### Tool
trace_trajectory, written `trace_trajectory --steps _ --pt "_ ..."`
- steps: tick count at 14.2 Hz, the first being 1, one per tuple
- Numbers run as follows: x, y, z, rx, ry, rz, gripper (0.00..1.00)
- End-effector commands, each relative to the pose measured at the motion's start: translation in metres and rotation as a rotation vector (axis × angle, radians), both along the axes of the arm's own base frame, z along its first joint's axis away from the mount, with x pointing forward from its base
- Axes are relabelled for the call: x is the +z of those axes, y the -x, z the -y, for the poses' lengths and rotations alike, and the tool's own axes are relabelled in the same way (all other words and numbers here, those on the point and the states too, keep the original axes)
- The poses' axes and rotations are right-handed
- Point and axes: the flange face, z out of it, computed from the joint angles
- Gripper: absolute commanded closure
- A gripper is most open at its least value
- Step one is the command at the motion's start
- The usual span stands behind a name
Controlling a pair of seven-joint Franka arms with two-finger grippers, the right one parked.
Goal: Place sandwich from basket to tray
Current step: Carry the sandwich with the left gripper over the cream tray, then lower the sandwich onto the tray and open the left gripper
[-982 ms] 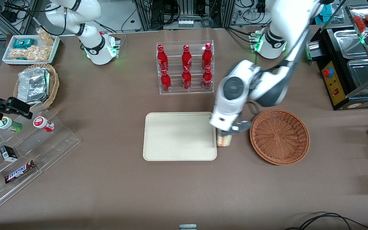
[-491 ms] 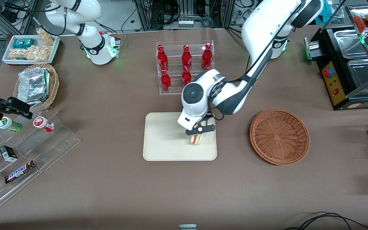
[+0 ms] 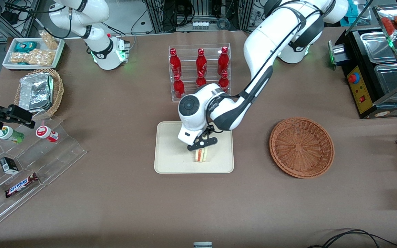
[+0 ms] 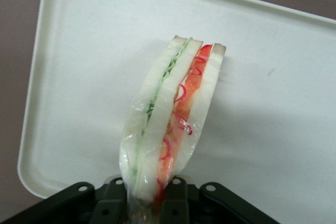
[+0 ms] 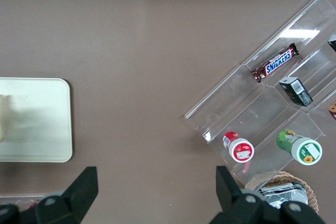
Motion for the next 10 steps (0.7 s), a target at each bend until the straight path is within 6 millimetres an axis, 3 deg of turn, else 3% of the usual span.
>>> trace_trajectory --steps 1,3,5,7,10 --pt "0.003 -0.008 0.012 0.028 0.004 0.040 0.33" --pt "0.003 -0.010 0.011 0.020 -0.013 0.057 0.00" --pt "0.011 -0.017 0.005 0.053 -0.030 0.094 0.00" --pt "0.037 -0.028 -0.011 0.081 -0.043 0.089 0.00" --pt "0.117 -0.062 -0.067 0.179 -0.045 0.083 0.00"
